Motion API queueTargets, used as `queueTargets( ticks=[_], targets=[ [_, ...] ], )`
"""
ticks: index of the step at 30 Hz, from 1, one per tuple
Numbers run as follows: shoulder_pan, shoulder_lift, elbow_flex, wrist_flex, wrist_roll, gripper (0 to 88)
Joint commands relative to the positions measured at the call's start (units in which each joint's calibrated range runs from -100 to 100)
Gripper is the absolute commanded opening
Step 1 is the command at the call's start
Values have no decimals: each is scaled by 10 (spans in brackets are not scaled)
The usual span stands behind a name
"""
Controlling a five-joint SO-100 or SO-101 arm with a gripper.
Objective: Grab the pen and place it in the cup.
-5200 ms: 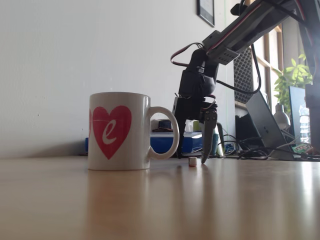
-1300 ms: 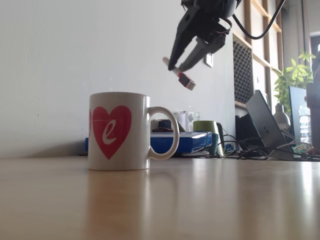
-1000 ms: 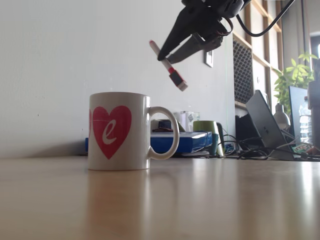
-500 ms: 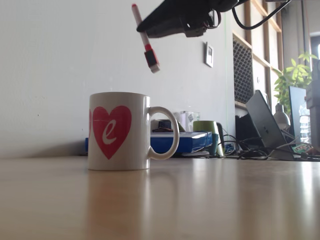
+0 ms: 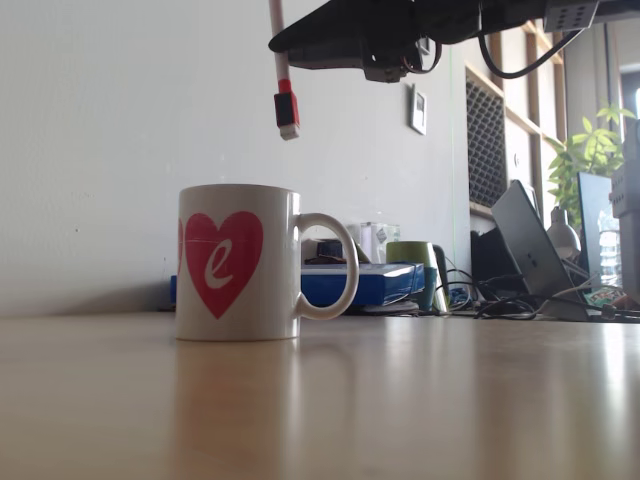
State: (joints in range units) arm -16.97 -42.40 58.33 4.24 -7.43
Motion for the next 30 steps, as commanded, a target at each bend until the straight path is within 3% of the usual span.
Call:
queueTargets(
  ticks=[1, 18, 30],
  targets=[
    [-1, -15, 19, -63, 10, 10],
    [5, 143, 33, -257, 11, 10],
    [11, 212, 11, -297, 10, 10]
  ],
)
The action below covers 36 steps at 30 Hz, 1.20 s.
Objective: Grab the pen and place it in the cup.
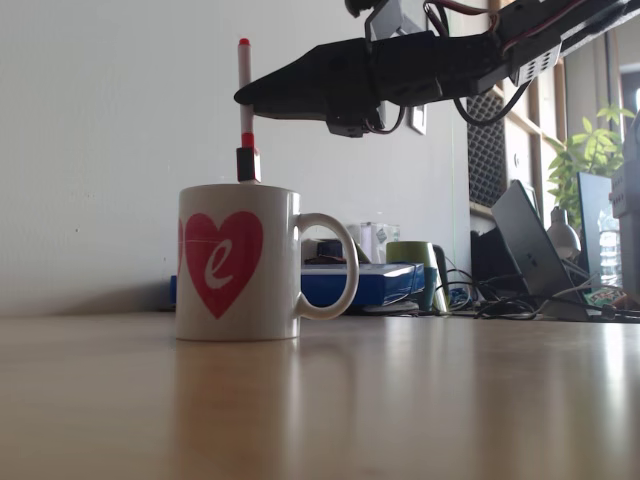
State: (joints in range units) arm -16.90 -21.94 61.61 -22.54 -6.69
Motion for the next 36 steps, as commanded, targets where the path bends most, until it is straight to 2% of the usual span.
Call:
queueTargets(
  ticks=[1, 15, 21, 36],
  targets=[
    [12, 11, -22, -33, 3, 10],
    [14, 16, -15, -35, 3, 22],
    [19, 16, -15, -30, 3, 135],
    [19, 15, -6, -36, 3, 135]
  ],
)
